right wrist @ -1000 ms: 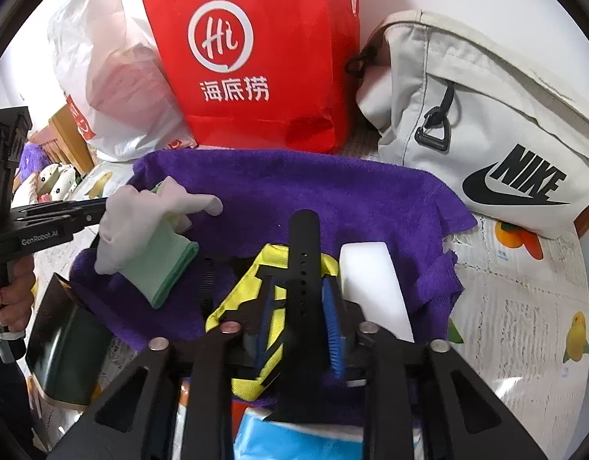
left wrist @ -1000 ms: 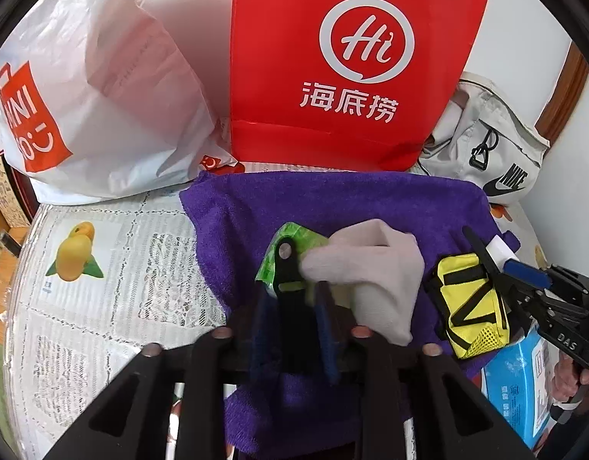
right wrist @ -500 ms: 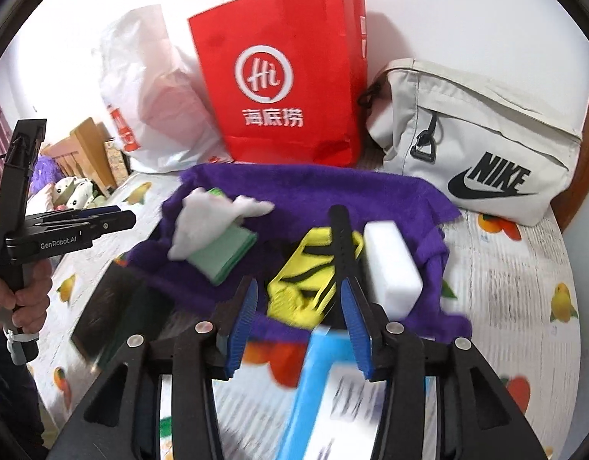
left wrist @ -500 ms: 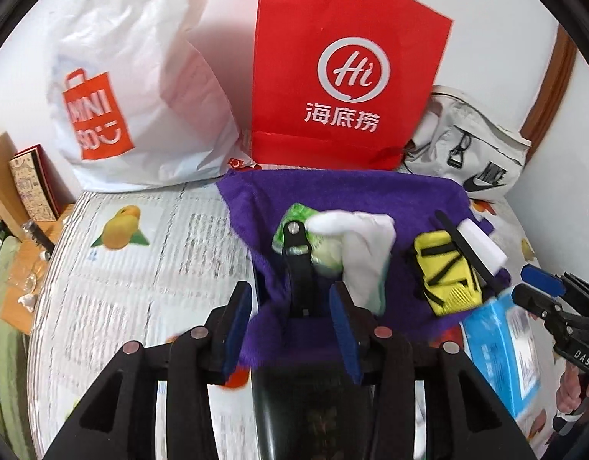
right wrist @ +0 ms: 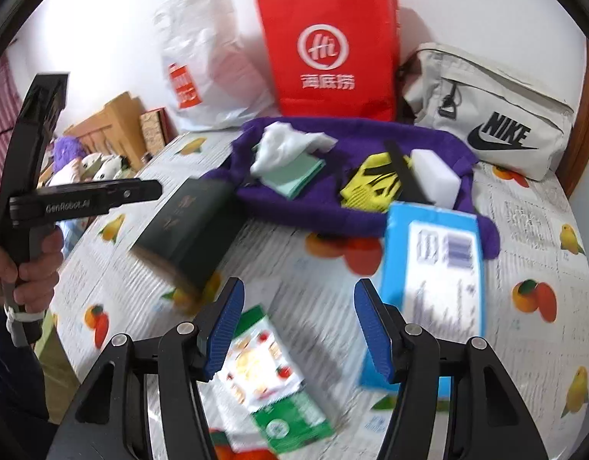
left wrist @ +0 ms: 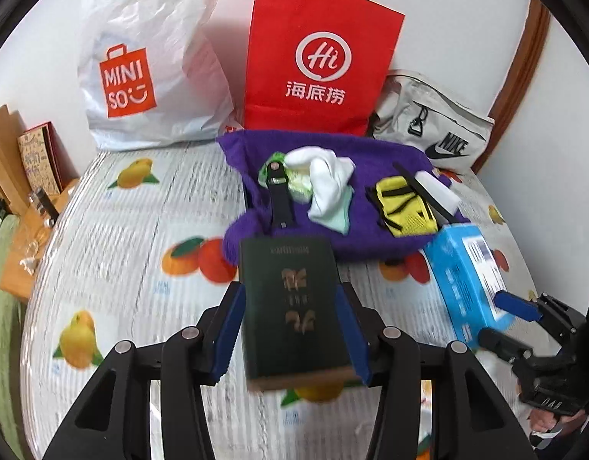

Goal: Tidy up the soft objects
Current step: 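Grasp the orange-print snack packet with the right tool while the left tool grasps the green wipes packet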

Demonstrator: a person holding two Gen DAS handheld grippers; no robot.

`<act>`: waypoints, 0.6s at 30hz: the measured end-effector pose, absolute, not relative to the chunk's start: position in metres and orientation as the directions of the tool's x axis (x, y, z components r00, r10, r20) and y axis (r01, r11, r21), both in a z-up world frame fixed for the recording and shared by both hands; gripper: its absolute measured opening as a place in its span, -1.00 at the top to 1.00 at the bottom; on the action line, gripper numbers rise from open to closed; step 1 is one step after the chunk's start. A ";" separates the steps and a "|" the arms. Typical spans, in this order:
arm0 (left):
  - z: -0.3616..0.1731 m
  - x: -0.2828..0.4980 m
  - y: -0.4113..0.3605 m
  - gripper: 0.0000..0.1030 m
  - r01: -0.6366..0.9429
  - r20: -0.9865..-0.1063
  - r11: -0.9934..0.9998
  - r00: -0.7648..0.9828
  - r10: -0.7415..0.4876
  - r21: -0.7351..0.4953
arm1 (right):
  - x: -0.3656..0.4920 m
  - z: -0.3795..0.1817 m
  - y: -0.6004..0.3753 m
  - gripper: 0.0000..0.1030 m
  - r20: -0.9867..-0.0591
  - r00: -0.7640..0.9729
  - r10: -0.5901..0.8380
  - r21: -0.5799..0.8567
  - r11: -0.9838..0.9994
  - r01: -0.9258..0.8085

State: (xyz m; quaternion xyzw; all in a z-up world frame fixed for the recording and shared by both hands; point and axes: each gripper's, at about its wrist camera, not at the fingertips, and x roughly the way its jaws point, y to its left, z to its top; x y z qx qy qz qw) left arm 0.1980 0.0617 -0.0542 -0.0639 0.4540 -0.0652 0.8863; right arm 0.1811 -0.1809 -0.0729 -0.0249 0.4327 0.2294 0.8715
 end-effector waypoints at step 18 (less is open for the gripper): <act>-0.088 0.145 0.066 0.03 0.069 -0.802 0.971 0.552 -0.228 -0.228 | 0.127 -0.124 -0.131 -0.51 -0.796 0.565 0.219 -0.181 0.804 -0.567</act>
